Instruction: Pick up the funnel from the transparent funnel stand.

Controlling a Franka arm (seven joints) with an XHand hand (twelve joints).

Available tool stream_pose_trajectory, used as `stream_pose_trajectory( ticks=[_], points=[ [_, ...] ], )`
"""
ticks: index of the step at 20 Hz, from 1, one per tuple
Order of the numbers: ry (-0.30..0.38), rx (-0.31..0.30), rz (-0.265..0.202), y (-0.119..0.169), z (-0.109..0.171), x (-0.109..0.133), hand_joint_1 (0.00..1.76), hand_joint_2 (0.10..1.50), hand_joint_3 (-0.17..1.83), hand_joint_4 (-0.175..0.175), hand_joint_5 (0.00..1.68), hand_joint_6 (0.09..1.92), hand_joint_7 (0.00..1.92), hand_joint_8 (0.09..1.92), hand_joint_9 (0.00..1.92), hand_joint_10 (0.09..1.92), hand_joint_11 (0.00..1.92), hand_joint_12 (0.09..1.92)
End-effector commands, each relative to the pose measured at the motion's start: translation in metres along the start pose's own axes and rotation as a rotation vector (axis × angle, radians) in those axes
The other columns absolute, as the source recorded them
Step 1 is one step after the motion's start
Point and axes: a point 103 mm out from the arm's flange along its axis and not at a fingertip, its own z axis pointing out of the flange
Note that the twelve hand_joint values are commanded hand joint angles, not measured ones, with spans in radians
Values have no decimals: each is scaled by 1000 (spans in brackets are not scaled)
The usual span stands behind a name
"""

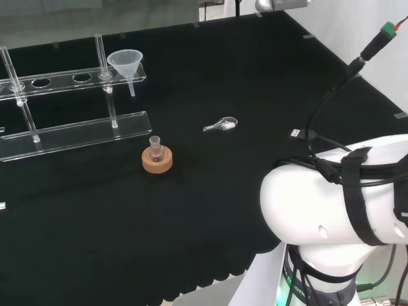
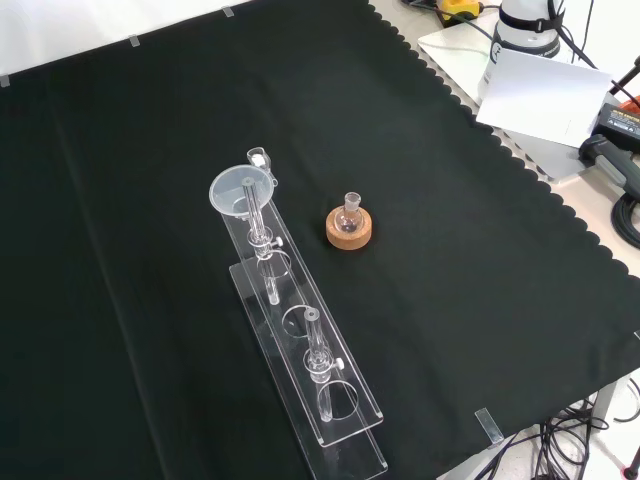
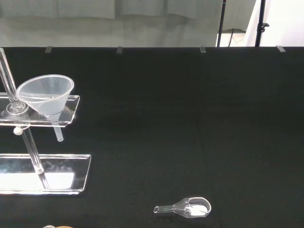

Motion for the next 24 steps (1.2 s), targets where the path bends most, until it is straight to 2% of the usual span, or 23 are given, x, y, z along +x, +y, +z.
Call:
stream_pose_trajectory(
  ticks=[1, 6, 14, 15, 18, 21, 24],
  points=[
    [-13, -10, -8, 5, 1, 1, 349, 475, 273, 61, 0, 87, 0, 87, 0, 87, 0, 115],
    [-34, 18, -54, 24, 5, 11, 370, 557, 108, 58, 0, 87, 0, 87, 0, 87, 0, 87],
    [-44, 49, -120, 51, 12, 31, 398, 569, 84, 55, 0, 87, 0, 87, 0, 87, 0, 87],
    [-31, 50, -128, 53, 12, 25, 402, 569, 83, 55, 0, 87, 0, 87, 0, 87, 0, 87],
    [-28, 65, -167, 65, 16, 28, 413, 571, 79, 53, 0, 87, 0, 87, 0, 87, 0, 87],
    [-59, 88, -208, 78, 24, 41, 437, 570, 72, 49, 0, 87, 0, 87, 0, 87, 1, 87],
    [-60, 103, -246, 88, 33, 54, 475, 571, 60, 41, 0, 87, 0, 87, 0, 87, 25, 87]
  ],
)
